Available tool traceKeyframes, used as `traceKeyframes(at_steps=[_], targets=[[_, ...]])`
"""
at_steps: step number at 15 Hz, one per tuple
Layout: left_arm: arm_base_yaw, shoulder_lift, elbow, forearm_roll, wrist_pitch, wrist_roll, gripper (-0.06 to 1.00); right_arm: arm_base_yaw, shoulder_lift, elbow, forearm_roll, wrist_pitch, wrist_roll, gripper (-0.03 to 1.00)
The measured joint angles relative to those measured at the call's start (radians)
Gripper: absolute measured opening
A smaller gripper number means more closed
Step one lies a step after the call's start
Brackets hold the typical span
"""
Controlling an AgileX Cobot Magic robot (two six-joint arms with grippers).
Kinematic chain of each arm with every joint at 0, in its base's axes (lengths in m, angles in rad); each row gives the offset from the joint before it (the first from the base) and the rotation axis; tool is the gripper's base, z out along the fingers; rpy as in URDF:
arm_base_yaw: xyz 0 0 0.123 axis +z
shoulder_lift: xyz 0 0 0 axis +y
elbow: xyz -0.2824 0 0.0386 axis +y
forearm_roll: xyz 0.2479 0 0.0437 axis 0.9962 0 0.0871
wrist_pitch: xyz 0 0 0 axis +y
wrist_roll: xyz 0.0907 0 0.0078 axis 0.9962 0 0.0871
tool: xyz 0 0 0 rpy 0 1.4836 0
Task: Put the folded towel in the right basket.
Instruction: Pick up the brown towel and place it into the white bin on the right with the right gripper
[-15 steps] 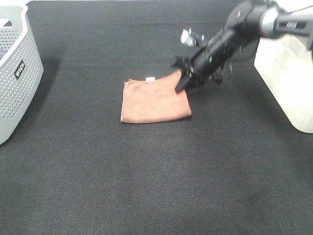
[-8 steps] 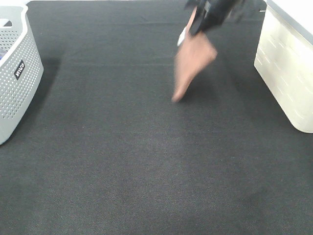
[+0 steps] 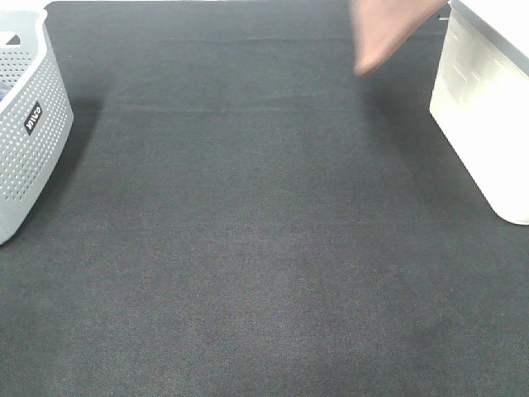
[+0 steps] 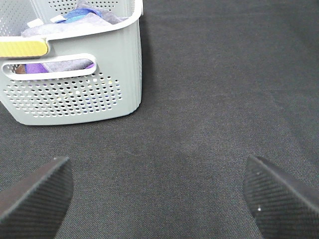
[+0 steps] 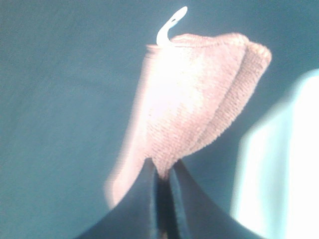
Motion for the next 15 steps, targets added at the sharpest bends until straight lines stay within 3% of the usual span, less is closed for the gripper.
traceKeyframes(at_steps=[2,3,9,14,15], targets=[[0.000,0.000,0.000,0.000,0.000,0.000,0.88,-0.084,-0.029,-0.003,-0.003,0.000,0.024,0.00],[0.000,0.000,0.000,0.000,0.000,0.000,0.88,-0.084,-0.029,-0.003,-0.003,0.000,0.024,0.00],[0.000,0.000,0.000,0.000,0.000,0.000,0.88,-0.358,-0.035,0.034,0.019,0.000,0.076,0.00],[0.000,0.000,0.000,0.000,0.000,0.000,0.88,-0.408,-0.014,0.250,0.060,-0.007,0.077,0.00],[0.000,0.000,0.000,0.000,0.000,0.000,0.88,-0.408,0.010,0.285,0.061,-0.013,0.079,0.05]])
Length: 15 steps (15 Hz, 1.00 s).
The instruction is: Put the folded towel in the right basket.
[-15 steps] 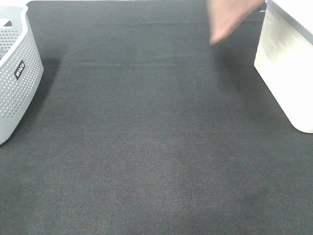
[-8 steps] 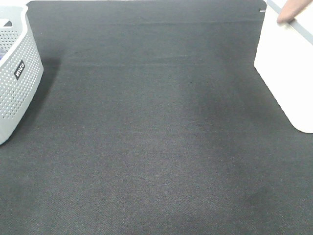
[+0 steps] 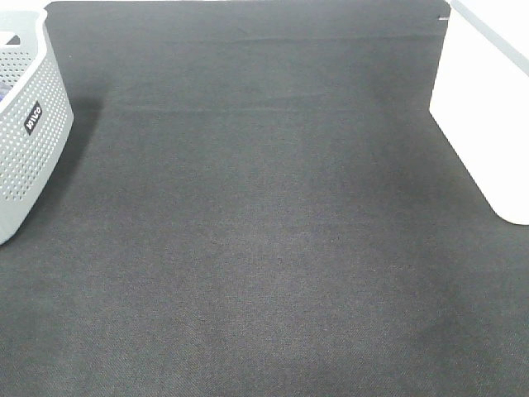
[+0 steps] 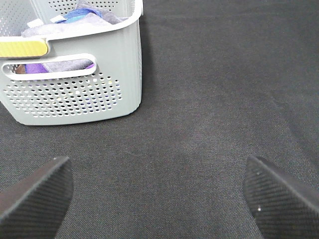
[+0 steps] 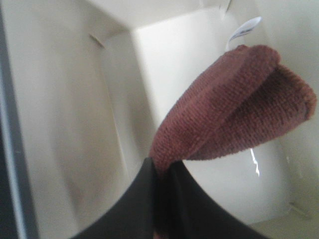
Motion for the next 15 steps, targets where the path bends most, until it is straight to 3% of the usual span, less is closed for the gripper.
traceKeyframes(at_steps=[4,6,8,11,15], targets=[[0.000,0.000,0.000,0.000,0.000,0.000,0.88,0.000,0.029,0.008,0.022,0.008,0.001,0.50],[0.000,0.000,0.000,0.000,0.000,0.000,0.88,0.000,0.023,0.008,0.048,0.008,0.001,0.65],[0.000,0.000,0.000,0.000,0.000,0.000,0.88,0.006,-0.012,0.008,0.108,0.009,0.001,0.68],[0.000,0.000,0.000,0.000,0.000,0.000,0.88,0.044,-0.049,0.008,0.111,0.009,0.001,0.69],[0.000,0.000,0.000,0.000,0.000,0.000,0.88,0.228,-0.110,0.008,-0.011,0.010,0.021,0.69]])
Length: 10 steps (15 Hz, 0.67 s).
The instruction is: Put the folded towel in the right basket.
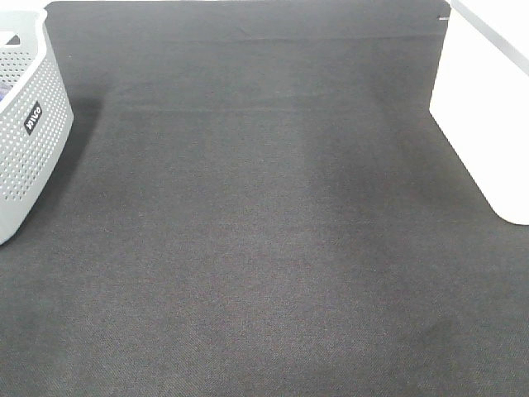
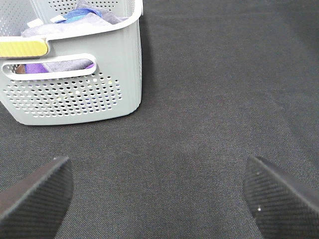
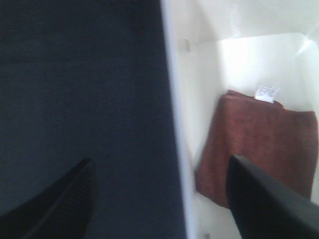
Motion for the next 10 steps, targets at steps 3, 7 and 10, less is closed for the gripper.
traceKeyframes(at_steps=[3,7,10], targets=[[0.000,0.000,0.000,0.000,0.000,0.000,0.88,0.051,-0.060,0.000,-0.015,0.001,0.025,0.69],[0.000,0.000,0.000,0.000,0.000,0.000,0.88,0.053,-0.223,0.111,0.001,-0.001,0.030,0.69],[0.000,0.000,0.000,0.000,0.000,0.000,0.88,0.053,-0.444,0.423,0.002,0.000,0.023,0.69]])
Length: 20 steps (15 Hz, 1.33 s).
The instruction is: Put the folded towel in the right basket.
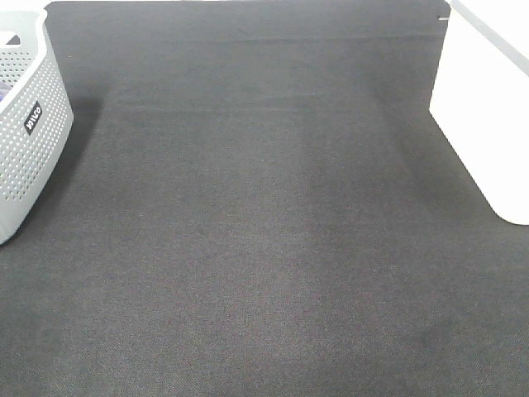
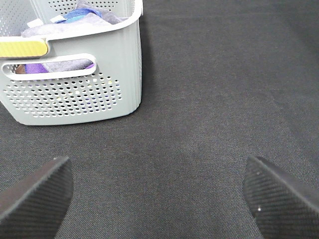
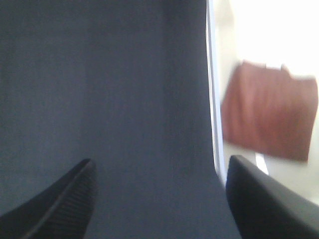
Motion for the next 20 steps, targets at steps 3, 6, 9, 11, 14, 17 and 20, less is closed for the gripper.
traceKeyframes(at_steps=[3,6,9,11,14,17,20], targets=[[0.000,0.000,0.000,0.000,0.000,0.000,0.88,0.000,-0.208,0.313,0.000,-0.001,-0.001,0.69],[0.000,0.000,0.000,0.000,0.000,0.000,0.88,0.000,-0.351,0.524,-0.022,-0.001,-0.001,0.69],[0.000,0.000,0.000,0.000,0.000,0.000,0.88,0.000,-0.620,0.852,-0.048,-0.002,-0.001,0.69],[0.000,0.000,0.000,0.000,0.000,0.000,0.88,0.000,-0.790,1.007,-0.049,-0.009,-0.001,0.69],[0.000,0.000,0.000,0.000,0.000,0.000,0.88,0.000,-1.055,1.134,-0.055,-0.042,-0.022,0.69],[0.000,0.000,0.000,0.000,0.000,0.000,0.88,0.000,-1.295,1.163,-0.059,-0.098,-0.028,0.69],[0.000,0.000,0.000,0.000,0.000,0.000,0.88,0.000,-1.481,1.196,-0.063,-0.139,-0.029,0.69]])
